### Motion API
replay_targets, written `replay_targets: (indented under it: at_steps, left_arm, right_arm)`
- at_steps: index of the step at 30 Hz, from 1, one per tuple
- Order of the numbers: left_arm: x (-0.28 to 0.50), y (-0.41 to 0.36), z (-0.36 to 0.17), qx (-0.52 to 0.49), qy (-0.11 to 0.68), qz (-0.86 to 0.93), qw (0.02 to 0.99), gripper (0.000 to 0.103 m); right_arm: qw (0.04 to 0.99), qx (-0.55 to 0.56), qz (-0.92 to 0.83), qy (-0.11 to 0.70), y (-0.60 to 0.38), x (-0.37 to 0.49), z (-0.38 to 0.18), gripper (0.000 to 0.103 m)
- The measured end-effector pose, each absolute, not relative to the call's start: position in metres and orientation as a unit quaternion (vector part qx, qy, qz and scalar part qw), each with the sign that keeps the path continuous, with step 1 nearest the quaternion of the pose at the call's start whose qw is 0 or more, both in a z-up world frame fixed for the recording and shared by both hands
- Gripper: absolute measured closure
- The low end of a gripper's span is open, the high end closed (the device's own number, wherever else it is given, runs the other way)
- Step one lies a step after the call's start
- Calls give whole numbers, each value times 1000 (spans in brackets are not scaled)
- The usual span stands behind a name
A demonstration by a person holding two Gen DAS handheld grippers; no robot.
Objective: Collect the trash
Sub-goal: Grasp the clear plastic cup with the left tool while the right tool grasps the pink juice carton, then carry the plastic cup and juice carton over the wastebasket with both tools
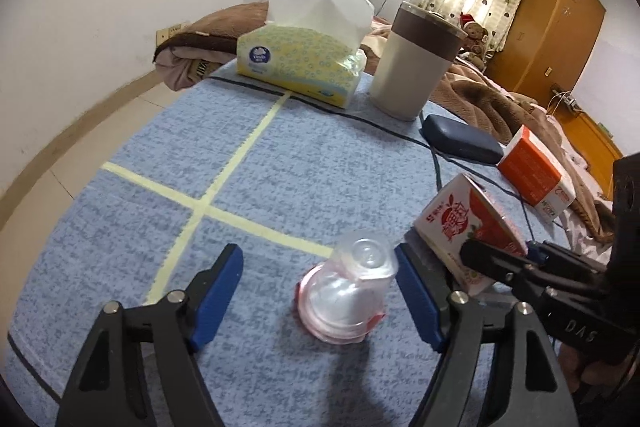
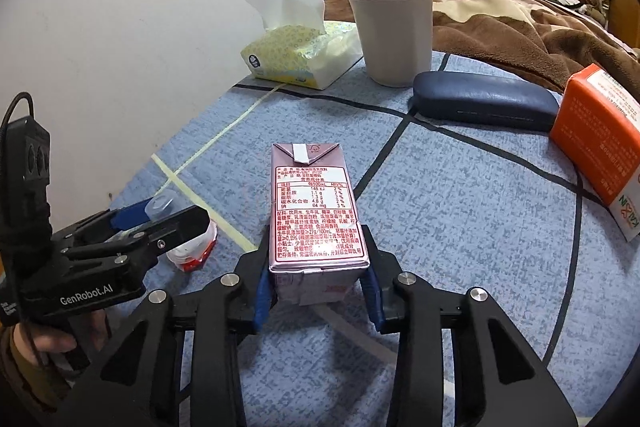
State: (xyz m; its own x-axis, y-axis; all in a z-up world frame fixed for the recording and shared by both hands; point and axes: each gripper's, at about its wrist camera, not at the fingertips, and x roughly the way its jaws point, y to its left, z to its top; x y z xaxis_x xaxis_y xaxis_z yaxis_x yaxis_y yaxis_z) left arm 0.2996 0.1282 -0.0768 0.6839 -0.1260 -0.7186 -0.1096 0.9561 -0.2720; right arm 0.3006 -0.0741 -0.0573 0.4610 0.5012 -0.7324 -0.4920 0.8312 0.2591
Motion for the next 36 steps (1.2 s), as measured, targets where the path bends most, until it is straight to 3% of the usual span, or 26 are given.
replay_targets:
  at_steps: [4, 6, 8, 12, 36]
  left_arm:
    - [302, 129, -78, -159, 400, -16, 902, 42]
    - [302, 127, -78, -158, 399, -21, 903, 58]
    - [302, 125, -77, -154, 399, -28, 904, 66]
    - [301, 118, -74, -137, 395, -32, 908, 72]
    - [232, 50, -33, -78, 364, -69, 926, 72]
  right_arm:
    - [858, -1, 290, 423, -73, 299, -57, 65]
    - [861, -3, 286, 421, -74, 299, -57, 65]
    - [862, 1, 285, 420, -76, 299, -58, 65]
    - [865, 0, 279, 418, -79, 298, -57, 65]
    - [900, 26, 210, 380, -161, 230, -17, 65]
